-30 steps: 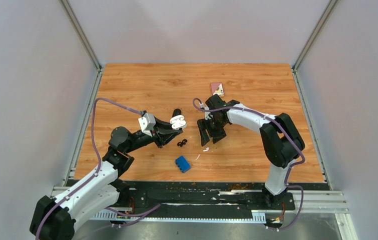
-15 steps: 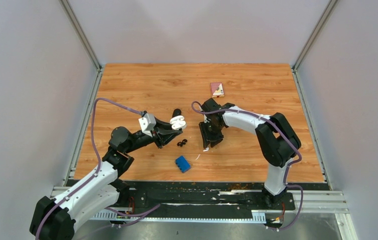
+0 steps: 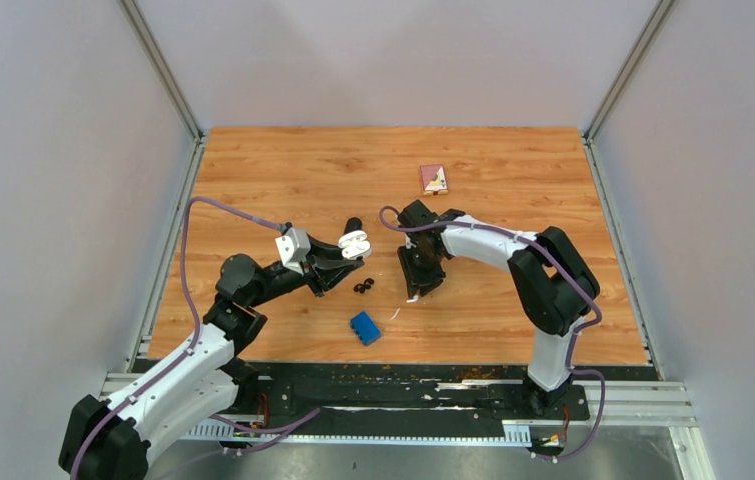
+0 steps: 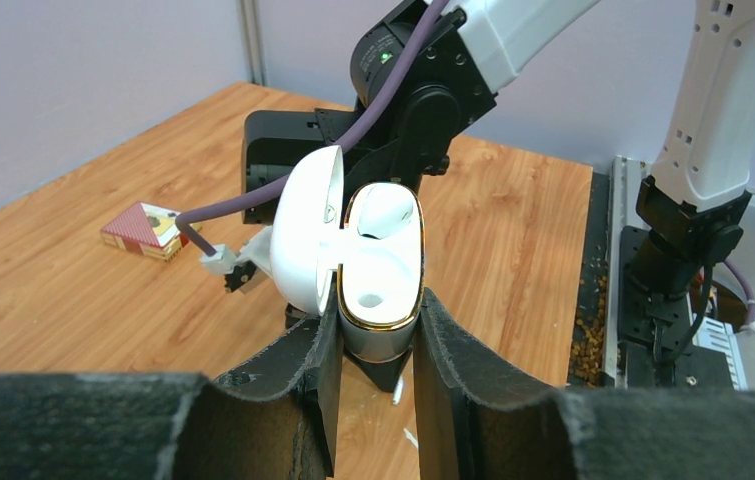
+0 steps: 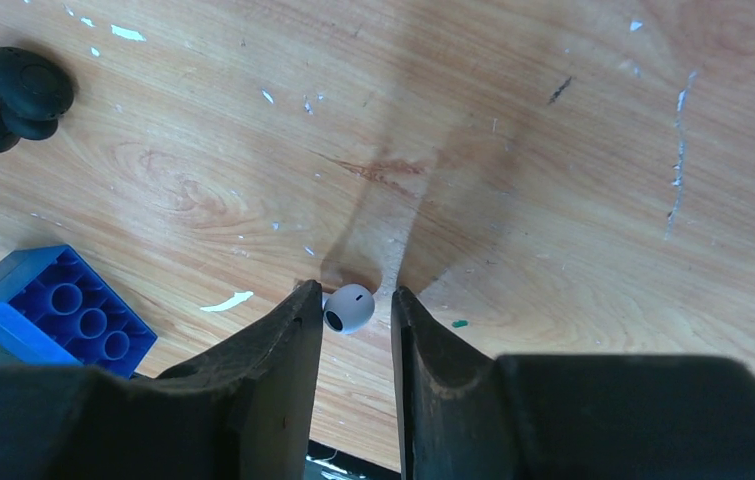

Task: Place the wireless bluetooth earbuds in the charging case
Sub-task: Pick up the earbud from the center of the board.

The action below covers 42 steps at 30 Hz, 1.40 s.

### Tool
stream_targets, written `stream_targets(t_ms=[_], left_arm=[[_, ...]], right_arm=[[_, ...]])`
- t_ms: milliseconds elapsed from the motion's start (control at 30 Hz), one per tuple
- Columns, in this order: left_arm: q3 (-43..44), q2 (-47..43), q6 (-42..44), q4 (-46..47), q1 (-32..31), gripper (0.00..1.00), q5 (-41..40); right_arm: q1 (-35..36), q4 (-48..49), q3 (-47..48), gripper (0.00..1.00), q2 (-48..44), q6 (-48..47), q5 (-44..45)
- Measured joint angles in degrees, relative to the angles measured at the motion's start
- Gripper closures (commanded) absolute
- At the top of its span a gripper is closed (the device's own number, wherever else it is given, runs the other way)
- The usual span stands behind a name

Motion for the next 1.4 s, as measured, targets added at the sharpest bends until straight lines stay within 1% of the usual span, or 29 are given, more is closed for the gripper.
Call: stream_targets(t_ms=[433, 833, 1200, 1400], left_arm=[[0.0, -0.2, 0.2, -0.3, -0.1, 1.00, 0.0], [0.0, -0.3, 0.2, -0.7, -0.3, 1.00, 0.0], [0.0, -0.3, 0.3, -0.8, -0.3, 1.00, 0.0], [0.0, -0.3, 0.4, -0.9, -0.3, 1.00, -0.1]], right_arm=[[1.0, 1.3, -4.6, 0.68, -3.9, -5.8, 2.9], [1.4, 4.1, -4.7, 0.68, -4.1, -15.3, 3.1], [1.6, 4.3, -4.8, 0.66, -4.1, -13.5, 3.7], [1.6, 4.5, -5.6, 0.69, -4.7, -12.4, 4.3]])
